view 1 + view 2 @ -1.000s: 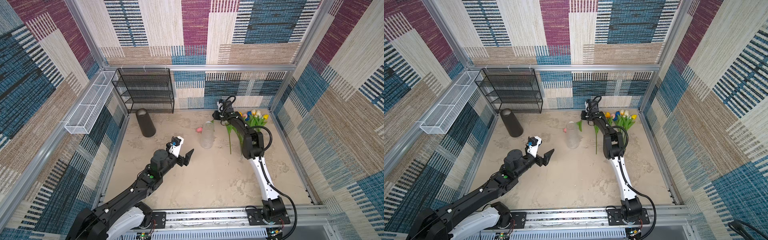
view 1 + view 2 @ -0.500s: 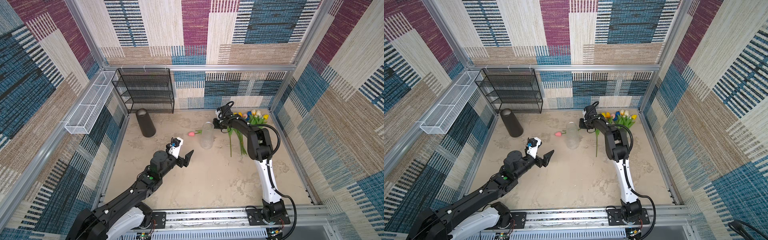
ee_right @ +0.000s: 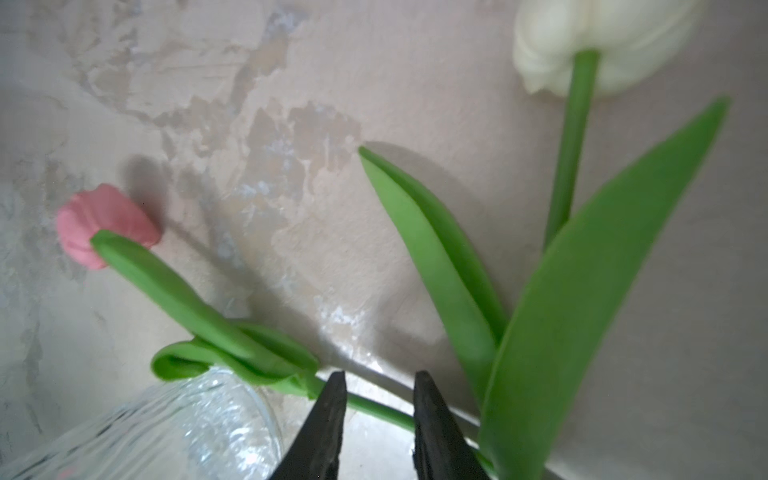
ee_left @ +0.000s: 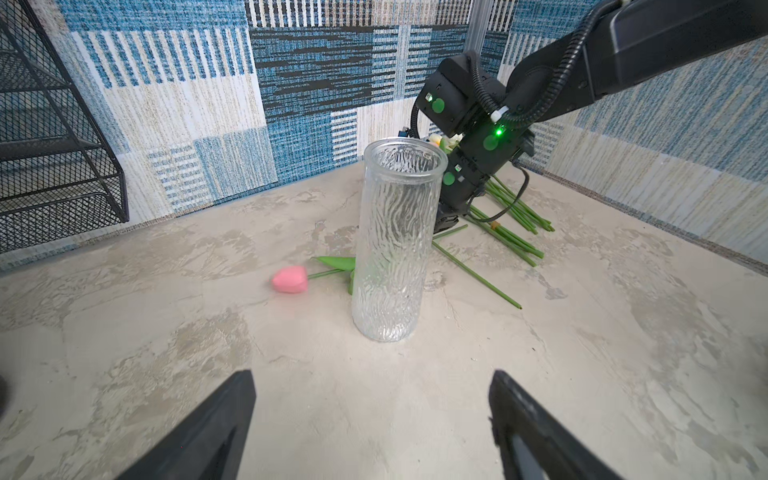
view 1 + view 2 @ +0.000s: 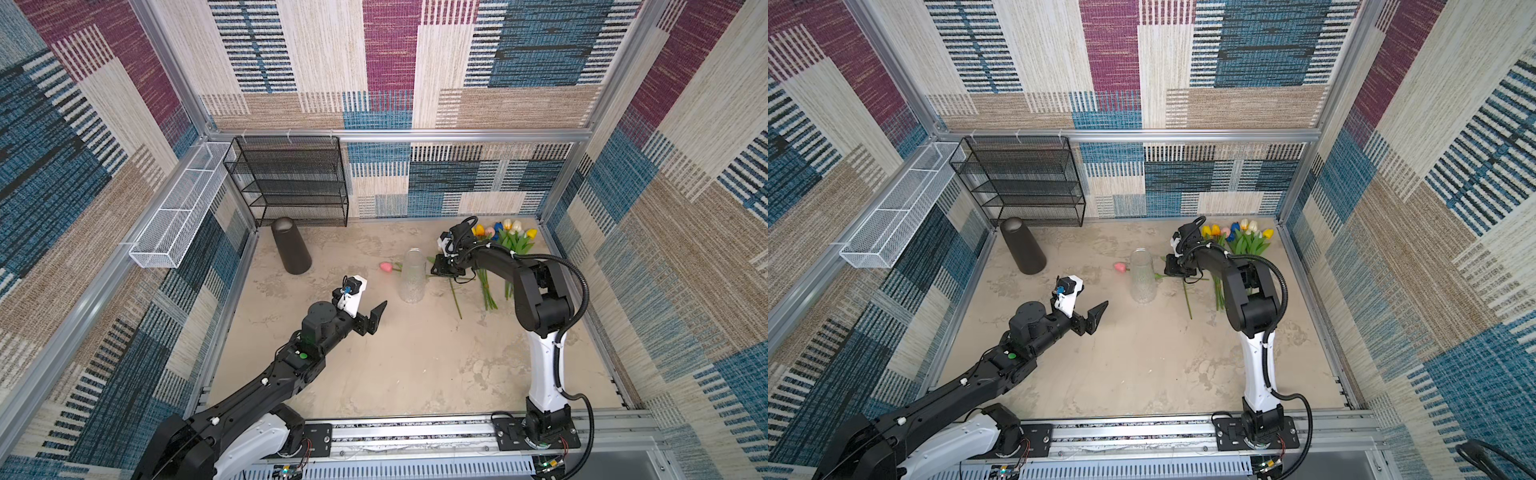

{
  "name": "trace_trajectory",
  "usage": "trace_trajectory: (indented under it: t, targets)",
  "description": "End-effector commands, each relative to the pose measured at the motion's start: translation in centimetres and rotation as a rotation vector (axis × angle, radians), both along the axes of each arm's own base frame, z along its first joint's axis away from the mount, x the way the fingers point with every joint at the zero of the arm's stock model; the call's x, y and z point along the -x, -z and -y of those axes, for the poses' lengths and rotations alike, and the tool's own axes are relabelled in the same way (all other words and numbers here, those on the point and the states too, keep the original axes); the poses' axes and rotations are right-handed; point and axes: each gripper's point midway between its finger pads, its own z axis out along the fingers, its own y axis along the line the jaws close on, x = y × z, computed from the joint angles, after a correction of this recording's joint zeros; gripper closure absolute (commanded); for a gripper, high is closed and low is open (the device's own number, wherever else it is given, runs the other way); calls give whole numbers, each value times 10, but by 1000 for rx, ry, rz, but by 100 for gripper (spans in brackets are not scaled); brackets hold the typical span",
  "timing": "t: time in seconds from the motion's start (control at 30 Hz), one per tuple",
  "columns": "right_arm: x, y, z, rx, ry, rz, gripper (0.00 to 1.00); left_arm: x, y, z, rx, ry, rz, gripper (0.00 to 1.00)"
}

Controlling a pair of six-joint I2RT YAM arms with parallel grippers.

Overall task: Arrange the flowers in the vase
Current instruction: 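Lower the right gripper onto the white tulip stem and grasp it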

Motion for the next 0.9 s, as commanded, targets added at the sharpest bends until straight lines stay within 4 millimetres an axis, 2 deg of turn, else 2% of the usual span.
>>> trace_trajectory:
  t: [0.0,0.1,0.17,0.23,0.33,0.47,0.87]
  targets:
    - [-11,-41,0,5,-36,148,67,-2,-17,2,37,7,51,9]
    - [-14,-70,0,-8,-32,228,65,-2,-17,2,37,6,52,9]
    - [-15,-75,12,32,22,251,62,-1,-17,2,35,6,51,9]
    - [-16,-64,27,105,70,237,59,-1,-17,2,35,8,51,9]
    - [-15,-37,42,181,96,173,58,1,-18,3,36,20,55,9]
    - [-7,-16,45,195,106,115,58,3,-16,7,28,47,43,9]
    - [22,22,49,210,101,23,66,0,-19,15,31,74,44,9]
